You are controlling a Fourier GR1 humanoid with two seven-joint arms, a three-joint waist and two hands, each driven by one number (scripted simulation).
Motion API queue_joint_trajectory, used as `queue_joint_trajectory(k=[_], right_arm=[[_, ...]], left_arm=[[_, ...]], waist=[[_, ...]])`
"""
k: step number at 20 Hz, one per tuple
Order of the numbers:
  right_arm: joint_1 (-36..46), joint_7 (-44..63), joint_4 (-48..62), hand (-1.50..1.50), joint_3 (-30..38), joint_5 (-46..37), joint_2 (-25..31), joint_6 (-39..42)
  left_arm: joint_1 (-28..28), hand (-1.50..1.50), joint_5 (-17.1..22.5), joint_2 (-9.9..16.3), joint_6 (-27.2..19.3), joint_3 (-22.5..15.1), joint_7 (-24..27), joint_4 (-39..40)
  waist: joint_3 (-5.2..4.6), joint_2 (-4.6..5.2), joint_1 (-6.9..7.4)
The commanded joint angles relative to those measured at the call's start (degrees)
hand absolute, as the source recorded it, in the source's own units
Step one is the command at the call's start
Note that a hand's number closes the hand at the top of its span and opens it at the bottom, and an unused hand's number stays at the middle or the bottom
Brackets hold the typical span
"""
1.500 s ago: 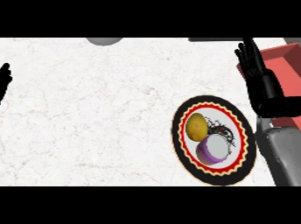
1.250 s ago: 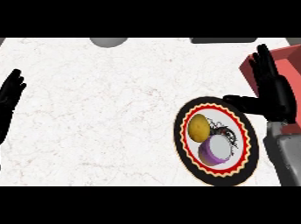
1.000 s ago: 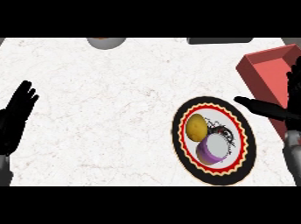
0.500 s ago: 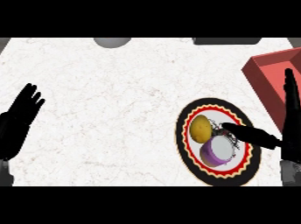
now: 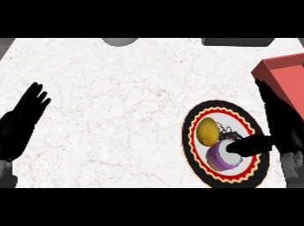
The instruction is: Pick the lemon from the plate and place it in the cardboard box
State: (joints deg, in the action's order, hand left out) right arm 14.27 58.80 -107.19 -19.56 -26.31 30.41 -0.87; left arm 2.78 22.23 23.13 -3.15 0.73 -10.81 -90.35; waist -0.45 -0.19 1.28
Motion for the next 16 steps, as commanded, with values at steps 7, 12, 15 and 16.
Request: queue_joint_trajectory(k=[7, 12, 15, 16], right_arm=[[16.02, 25.58, 6.6, -1.5, -0.82, 11.37, -7.42, 13.97], [15.33, 26.33, 10.2, -1.5, -1.72, 12.84, -8.97, 13.06], [15.55, 25.53, 12.21, -1.5, -0.71, 15.5, -8.24, 14.92], [14.74, 26.37, 10.6, -1.5, -1.62, 15.29, -8.85, 14.64]], left_arm=[[0.38, 0.0, 0.57, -0.92, -0.08, -0.13, -1.64, -1.91], [-0.02, 0.0, 0.16, 0.74, -0.37, 1.55, -2.68, -2.83], [-0.4, 0.0, -0.42, -0.53, -0.68, 0.87, -2.12, -2.39], [-2.18, 0.0, 1.1, 0.76, 0.91, 2.68, -1.74, -2.64]], waist=[[0.25, 0.08, 0.23], [0.32, -0.03, -0.55], [0.35, 0.05, -0.97], [0.26, -0.26, -1.14]])
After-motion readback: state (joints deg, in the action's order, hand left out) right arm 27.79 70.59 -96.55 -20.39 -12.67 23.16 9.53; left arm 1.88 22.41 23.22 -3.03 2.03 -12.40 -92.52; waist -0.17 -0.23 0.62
